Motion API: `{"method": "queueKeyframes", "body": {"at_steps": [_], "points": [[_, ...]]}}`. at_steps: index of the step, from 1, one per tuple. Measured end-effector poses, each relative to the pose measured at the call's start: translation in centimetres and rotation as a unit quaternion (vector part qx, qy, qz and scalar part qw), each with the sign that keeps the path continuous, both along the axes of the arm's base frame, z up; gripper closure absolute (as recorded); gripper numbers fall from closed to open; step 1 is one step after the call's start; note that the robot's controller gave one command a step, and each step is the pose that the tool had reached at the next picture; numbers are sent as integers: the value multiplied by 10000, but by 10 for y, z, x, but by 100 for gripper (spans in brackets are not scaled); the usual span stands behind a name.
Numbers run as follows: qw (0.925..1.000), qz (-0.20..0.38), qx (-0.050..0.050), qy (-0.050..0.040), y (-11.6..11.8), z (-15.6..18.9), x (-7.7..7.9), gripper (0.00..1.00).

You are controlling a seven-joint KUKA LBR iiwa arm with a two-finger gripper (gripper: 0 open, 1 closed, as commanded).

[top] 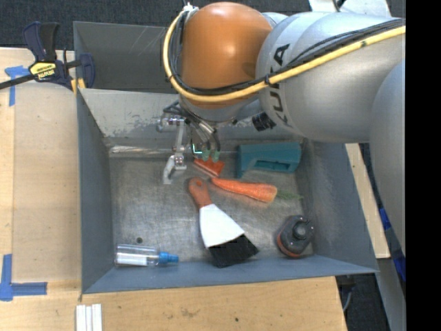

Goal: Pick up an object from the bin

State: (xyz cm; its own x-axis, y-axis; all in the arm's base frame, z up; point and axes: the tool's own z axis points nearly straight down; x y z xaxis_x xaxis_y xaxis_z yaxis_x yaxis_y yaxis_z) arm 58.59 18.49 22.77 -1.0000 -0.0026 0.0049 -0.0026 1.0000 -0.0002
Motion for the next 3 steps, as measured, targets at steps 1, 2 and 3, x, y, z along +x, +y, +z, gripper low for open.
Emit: {"method": "queueKeyframes", "body": {"at_steps": [1, 2, 3], "points": [[10000, -10, 8, -40, -1, 4, 2, 0], [9997, -244, 14, -65, -3, -40, 19, 0], [9987, -505, 2, -22, -26, -70, 23, 0]]}}
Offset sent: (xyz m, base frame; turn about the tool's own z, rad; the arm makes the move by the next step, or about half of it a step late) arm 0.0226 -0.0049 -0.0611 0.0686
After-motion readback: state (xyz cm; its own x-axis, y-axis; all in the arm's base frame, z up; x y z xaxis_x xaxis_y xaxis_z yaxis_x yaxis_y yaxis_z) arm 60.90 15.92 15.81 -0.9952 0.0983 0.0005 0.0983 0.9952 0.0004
